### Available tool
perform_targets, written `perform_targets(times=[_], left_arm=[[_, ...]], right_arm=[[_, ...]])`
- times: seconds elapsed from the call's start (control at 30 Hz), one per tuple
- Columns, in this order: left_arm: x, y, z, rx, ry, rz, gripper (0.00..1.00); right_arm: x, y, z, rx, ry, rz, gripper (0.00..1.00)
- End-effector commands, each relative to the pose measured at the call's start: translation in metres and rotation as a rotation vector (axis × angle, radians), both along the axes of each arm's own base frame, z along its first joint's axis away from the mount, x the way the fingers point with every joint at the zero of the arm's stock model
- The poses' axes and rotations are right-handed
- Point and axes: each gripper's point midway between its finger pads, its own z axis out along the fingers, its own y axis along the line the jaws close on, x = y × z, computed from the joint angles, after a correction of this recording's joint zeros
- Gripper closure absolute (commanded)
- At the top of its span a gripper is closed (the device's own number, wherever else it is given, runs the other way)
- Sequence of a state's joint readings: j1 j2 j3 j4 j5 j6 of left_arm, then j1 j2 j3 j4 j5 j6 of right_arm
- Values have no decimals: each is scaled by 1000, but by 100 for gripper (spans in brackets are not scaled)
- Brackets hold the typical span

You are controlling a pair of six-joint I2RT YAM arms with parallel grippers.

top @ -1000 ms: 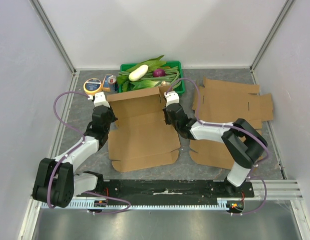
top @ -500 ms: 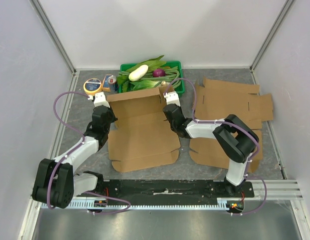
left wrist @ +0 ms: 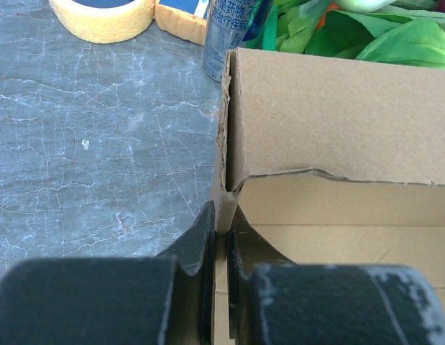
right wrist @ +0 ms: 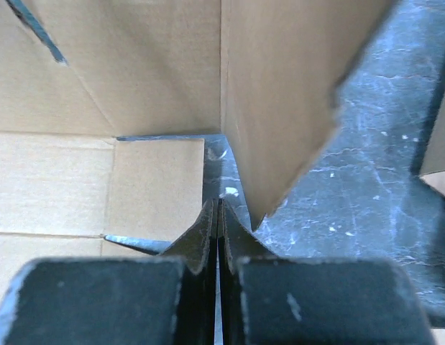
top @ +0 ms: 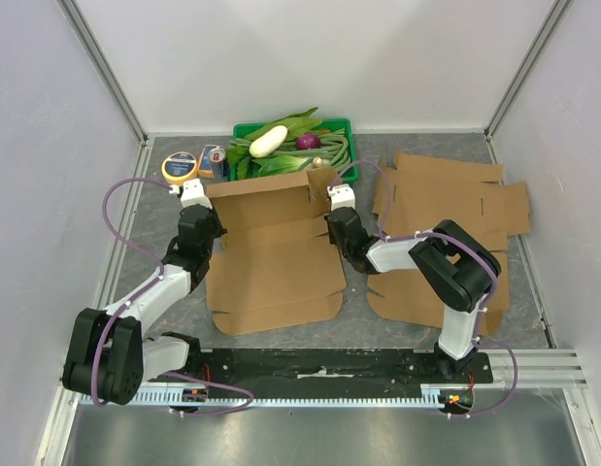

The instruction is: Fold the paper box

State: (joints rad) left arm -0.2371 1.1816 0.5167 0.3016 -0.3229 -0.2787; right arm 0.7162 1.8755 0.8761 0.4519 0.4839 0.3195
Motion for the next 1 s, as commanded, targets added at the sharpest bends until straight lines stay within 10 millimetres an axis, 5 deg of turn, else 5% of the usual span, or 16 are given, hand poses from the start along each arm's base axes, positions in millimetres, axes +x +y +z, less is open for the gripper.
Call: perform_targets(times=[0.0, 0.2, 0.37, 0.5, 0.67, 0.87, 0.97], left_arm=[[2, 0, 13, -39, -50, 16, 98], [4, -2, 15, -45, -54, 11, 98], [5, -4, 16, -61, -54, 7, 98], [6, -6, 14, -66, -50, 4, 98], [4, -3, 12, -56, -47, 11, 98], [4, 2, 12, -25, -49, 21, 98], [5, -1, 12, -32, -57, 10, 98]], right_arm=[[-2, 45, 49, 295, -103, 152, 100], [-10, 62, 65, 440, -128, 214, 100], [-9, 76, 55, 465, -84, 240, 100], [-10, 82, 18, 457, 10, 223, 100], [-21, 84, 12, 454, 70, 259, 100], [-37, 41, 63, 252, 201, 253, 86], [-58, -5, 88, 156, 279, 221, 77]])
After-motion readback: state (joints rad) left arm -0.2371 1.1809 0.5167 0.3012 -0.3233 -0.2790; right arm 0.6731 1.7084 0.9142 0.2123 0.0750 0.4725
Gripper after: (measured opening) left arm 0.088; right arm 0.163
